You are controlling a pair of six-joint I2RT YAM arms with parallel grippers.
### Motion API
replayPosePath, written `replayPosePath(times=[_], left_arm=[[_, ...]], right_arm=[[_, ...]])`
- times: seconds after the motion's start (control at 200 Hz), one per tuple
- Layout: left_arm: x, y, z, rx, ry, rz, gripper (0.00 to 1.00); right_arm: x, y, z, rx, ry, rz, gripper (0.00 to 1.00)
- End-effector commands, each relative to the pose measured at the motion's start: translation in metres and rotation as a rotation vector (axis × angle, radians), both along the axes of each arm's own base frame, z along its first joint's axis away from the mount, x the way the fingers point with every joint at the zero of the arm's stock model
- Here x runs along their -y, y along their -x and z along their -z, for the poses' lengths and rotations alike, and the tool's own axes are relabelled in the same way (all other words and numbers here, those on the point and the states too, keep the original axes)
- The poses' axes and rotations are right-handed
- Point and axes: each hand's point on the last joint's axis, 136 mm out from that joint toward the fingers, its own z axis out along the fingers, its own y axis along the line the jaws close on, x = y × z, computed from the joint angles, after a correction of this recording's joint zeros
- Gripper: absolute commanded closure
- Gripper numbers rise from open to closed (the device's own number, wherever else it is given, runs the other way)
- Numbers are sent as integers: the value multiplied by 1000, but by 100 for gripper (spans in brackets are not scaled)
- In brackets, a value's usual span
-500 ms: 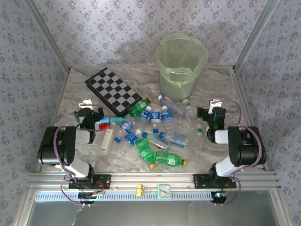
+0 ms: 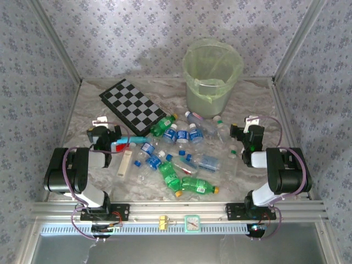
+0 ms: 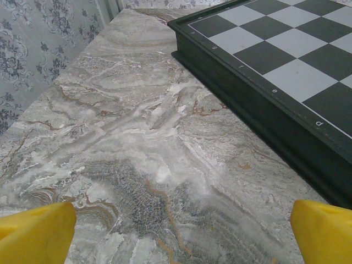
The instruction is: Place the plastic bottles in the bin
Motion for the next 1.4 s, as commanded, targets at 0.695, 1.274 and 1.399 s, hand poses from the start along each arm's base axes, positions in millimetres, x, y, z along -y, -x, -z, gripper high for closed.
replayPosePath(times=[0.695, 1.274, 1.399], left_arm=[[12, -3, -39, 15, -91, -6, 11], [141, 0, -77, -63, 470, 228, 0], [158, 8, -77, -91, 502, 241, 0]], right_arm=[[10, 8, -53, 40, 39, 63, 0], [-70, 37, -77, -360, -324, -176, 3], [-83, 34, -62, -487, -284, -230, 8]])
